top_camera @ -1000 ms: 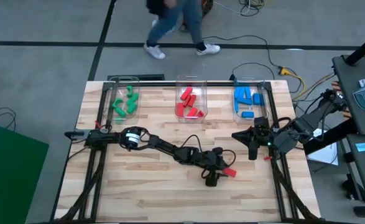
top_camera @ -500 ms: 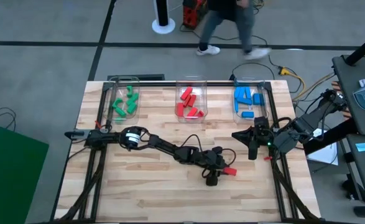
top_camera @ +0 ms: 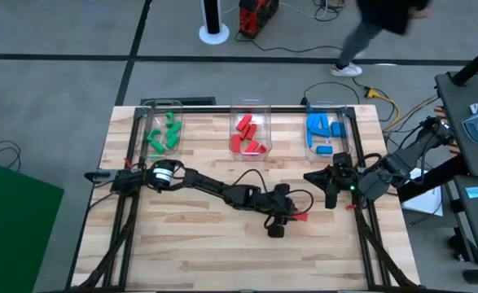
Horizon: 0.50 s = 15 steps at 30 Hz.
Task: Sort blocks
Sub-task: Put the red wooden block into the middle transparent bin
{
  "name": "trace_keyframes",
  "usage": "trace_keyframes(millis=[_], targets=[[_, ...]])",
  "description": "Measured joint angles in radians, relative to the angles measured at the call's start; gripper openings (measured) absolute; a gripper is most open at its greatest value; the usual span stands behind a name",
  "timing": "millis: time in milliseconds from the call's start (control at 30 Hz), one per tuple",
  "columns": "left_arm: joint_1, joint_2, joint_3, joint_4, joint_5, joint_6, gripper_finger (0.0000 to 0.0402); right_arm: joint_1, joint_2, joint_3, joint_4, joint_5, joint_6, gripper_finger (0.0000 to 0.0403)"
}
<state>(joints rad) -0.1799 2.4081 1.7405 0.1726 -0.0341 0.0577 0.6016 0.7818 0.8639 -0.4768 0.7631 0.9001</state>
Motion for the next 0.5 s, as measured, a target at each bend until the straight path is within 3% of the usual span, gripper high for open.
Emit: trace_keyframes(millis=[500], targets=[[0.005, -0.196, 0.0, -0.412, -0.01, 0.099, 0.0116, 0.0, 0.0, 0.0, -0.007, 0.0, -0.002, 0.0012]])
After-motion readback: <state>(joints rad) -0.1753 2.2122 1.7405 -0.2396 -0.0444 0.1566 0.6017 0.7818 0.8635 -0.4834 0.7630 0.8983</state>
